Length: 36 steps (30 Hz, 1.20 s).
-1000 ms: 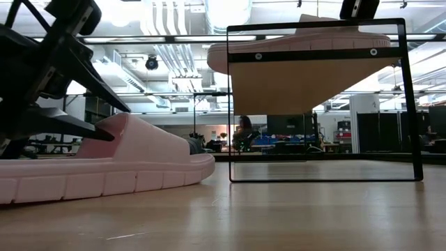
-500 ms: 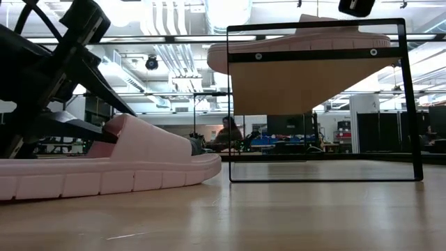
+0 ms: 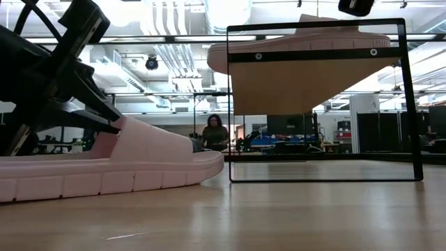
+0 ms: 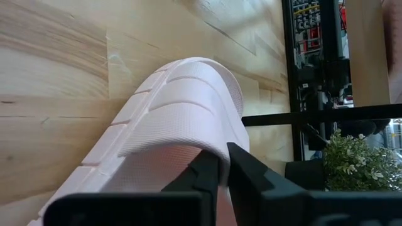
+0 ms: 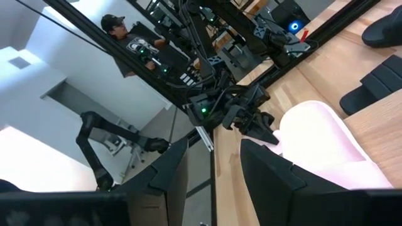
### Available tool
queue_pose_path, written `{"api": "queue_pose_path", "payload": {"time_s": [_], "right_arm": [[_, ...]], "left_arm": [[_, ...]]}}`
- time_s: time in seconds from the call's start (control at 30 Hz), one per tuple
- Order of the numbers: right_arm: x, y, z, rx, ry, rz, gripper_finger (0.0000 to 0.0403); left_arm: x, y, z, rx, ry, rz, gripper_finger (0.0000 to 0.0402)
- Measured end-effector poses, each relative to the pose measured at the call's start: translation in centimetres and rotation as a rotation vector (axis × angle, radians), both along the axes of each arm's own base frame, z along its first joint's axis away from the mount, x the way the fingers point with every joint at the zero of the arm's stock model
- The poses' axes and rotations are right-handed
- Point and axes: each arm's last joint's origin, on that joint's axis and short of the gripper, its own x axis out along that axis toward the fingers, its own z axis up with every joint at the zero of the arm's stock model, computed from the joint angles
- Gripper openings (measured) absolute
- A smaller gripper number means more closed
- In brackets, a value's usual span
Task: Pick and place slides into the shelf
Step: Put the light pink slipper on the shelf
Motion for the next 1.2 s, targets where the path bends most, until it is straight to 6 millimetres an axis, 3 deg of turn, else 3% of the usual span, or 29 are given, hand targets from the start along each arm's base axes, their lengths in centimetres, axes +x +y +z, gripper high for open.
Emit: {"api": "queue_pose_path", "payload": {"time_s": [0.47,0.8,1.2], "right_arm": [[-0.1,0.0,-0.7,-0.018,0.074,0.000,0.0137],[-0.5,-0.1,-0.6,-0.022,0.067,-0.002,0.0137],[-0.9,-0.2,-0.8,-0.028,0.095,-0.005,0.0137]], "left_arm": [[-0.1,-0.2,0.8,-0.005,-0.022,-0.026,0.0001],[-1.1,0.5,3.7,0.050,0.013,-0.145,0.0001],[-3.6,2.7,7.3,0.105,0.059,-0.208,0.0000]]}}
